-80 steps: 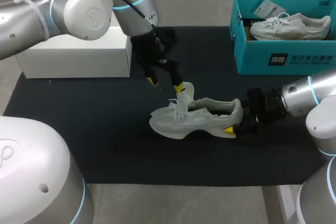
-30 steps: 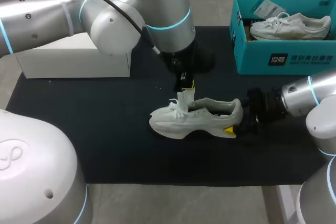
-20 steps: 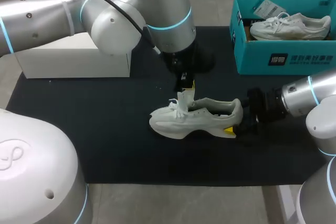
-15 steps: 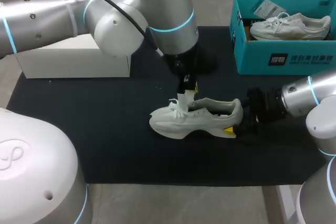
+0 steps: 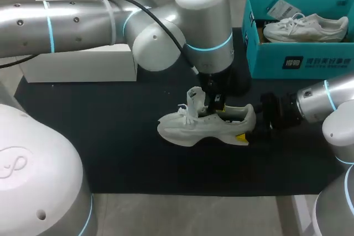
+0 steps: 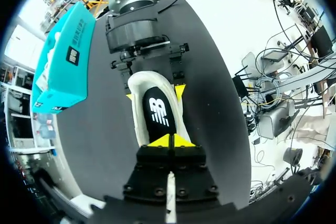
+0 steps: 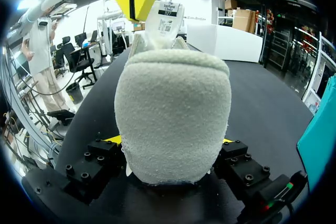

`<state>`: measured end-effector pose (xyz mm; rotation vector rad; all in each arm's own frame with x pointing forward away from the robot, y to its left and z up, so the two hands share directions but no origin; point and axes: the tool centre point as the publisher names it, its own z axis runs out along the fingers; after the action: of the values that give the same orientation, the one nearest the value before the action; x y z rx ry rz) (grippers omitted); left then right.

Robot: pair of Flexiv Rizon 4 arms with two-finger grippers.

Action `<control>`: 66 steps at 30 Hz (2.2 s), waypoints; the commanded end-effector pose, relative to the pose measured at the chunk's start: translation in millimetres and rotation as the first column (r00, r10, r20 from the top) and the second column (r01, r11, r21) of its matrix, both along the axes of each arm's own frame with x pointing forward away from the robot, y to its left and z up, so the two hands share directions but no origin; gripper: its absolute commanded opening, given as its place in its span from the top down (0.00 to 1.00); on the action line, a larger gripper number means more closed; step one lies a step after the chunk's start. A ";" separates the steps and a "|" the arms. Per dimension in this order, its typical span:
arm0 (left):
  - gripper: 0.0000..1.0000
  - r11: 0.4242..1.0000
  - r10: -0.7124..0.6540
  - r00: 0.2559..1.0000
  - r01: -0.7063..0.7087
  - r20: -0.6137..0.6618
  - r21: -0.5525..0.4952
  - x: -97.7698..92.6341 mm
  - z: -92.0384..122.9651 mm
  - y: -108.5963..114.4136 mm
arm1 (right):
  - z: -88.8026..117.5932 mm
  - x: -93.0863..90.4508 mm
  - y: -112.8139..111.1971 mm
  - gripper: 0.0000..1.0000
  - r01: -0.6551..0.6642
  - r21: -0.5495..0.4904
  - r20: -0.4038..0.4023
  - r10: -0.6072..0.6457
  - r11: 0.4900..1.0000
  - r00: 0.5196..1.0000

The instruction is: Take the shoe out of the shoebox, open the shoe tongue, remove and reinsert the insole, then place the shoe into the shoebox

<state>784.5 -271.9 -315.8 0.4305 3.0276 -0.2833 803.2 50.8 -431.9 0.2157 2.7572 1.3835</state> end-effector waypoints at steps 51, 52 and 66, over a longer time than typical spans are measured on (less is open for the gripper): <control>0.61 0.990 -0.007 0.984 0.031 -0.177 0.135 -4.6 -103.2 3.0 | -7.6 2.0 1.7 1.00 0.003 -0.001 0.000 -0.002 1.000 1.000; 0.58 0.991 -0.008 0.984 0.031 -0.177 0.133 -4.1 -102.7 3.4 | -7.6 2.0 1.7 1.00 0.003 -0.001 0.000 -0.002 1.000 1.000; 0.60 0.991 -0.022 0.992 0.038 -0.123 0.129 2.6 -126.6 -5.2 | -7.6 2.0 1.7 1.00 0.003 -0.001 0.000 -0.002 1.000 1.000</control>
<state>790.7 -270.0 -417.6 0.4873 3.1785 -0.1263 802.8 50.2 -432.7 0.2153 2.7576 1.3817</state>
